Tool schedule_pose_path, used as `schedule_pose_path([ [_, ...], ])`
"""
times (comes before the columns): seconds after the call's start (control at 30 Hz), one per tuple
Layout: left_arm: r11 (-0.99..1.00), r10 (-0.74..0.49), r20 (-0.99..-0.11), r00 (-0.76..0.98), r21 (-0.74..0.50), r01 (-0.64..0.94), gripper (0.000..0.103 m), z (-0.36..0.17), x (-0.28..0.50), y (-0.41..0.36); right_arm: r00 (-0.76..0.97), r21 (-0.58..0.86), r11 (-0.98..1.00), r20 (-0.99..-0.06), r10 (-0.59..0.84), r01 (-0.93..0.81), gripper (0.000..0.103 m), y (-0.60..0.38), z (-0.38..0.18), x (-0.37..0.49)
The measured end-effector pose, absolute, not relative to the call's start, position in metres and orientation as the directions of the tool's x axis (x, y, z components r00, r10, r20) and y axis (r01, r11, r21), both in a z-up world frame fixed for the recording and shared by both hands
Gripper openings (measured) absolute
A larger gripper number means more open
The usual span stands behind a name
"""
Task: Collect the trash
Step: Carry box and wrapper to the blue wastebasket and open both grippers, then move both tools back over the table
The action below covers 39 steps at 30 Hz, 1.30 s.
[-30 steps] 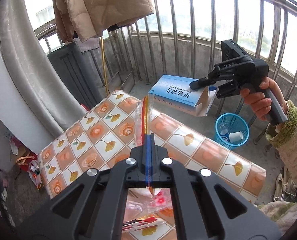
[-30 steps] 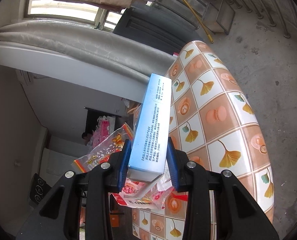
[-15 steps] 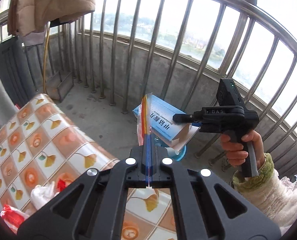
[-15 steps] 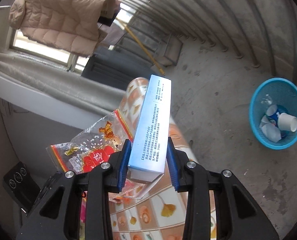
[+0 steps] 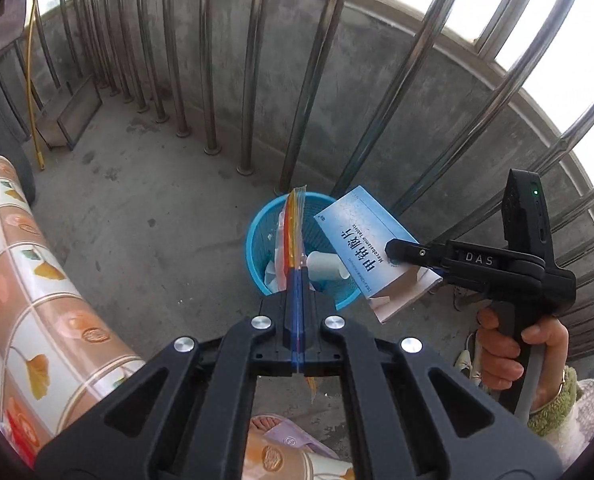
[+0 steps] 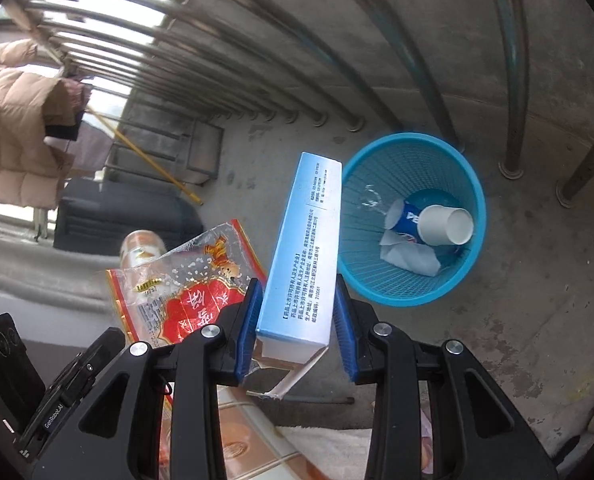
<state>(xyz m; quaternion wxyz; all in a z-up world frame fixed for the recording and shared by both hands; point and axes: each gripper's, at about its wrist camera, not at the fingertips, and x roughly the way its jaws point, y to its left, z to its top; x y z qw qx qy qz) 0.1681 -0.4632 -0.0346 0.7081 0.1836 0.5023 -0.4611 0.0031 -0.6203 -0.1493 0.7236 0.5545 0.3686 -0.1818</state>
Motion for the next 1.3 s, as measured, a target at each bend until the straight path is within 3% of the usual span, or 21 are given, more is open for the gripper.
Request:
schedule_pose_path([
  [0.2,0.503,-0.402,-0.915,0.023,-0.2,0.841,0.0,-0.103,0.182,-0.529,0.611,0.607,0.255,-0.788,0.075,0.752,0.036,-0.655,-0.212,0.014],
  [0.27,0.503,-0.379,-0.925,0.013,-0.194,0.842,0.001,-0.122,0.184,-0.544,0.606,0.598,0.242,-0.794,0.05,0.764,0.042,-0.665,-0.232,0.02],
  [0.33,0.504,-0.333,-0.943,0.025,-0.155,0.85,0.01,-0.139,0.186,-0.556,0.61,0.607,0.204,-0.79,0.051,0.769,0.059,-0.672,-0.253,0.023],
  [0.37,0.506,-0.319,-0.947,0.039,-0.135,0.852,0.017,-0.143,0.187,-0.559,0.601,0.599,0.184,-0.798,0.051,0.779,0.059,-0.672,-0.259,0.023],
  [0.53,0.516,-0.361,-0.93,0.071,-0.136,0.846,0.034,-0.133,0.192,-0.55,0.602,0.6,0.159,-0.798,0.043,0.784,0.061,-0.674,-0.268,0.017],
  [0.77,0.517,-0.428,-0.895,0.127,-0.127,0.846,0.046,-0.098,0.189,-0.526,0.607,0.587,0.247,-0.795,-0.007,0.771,0.063,-0.667,-0.231,0.012],
  [0.93,0.503,-0.49,-0.855,0.171,-0.117,0.857,0.056,-0.054,0.173,-0.491,0.633,0.578,0.347,-0.772,-0.058,0.738,0.07,-0.65,-0.181,0.012],
  [1.2,0.526,-0.586,-0.744,0.322,-0.046,0.849,0.07,0.037,0.131,-0.385,0.702,0.521,0.609,-0.707,-0.085,0.598,0.074,-0.589,-0.069,0.032],
  [1.3,0.549,-0.594,-0.704,0.39,0.0,0.836,0.072,0.063,0.114,-0.331,0.725,0.5,0.704,-0.688,-0.032,0.505,0.074,-0.553,-0.029,0.047],
])
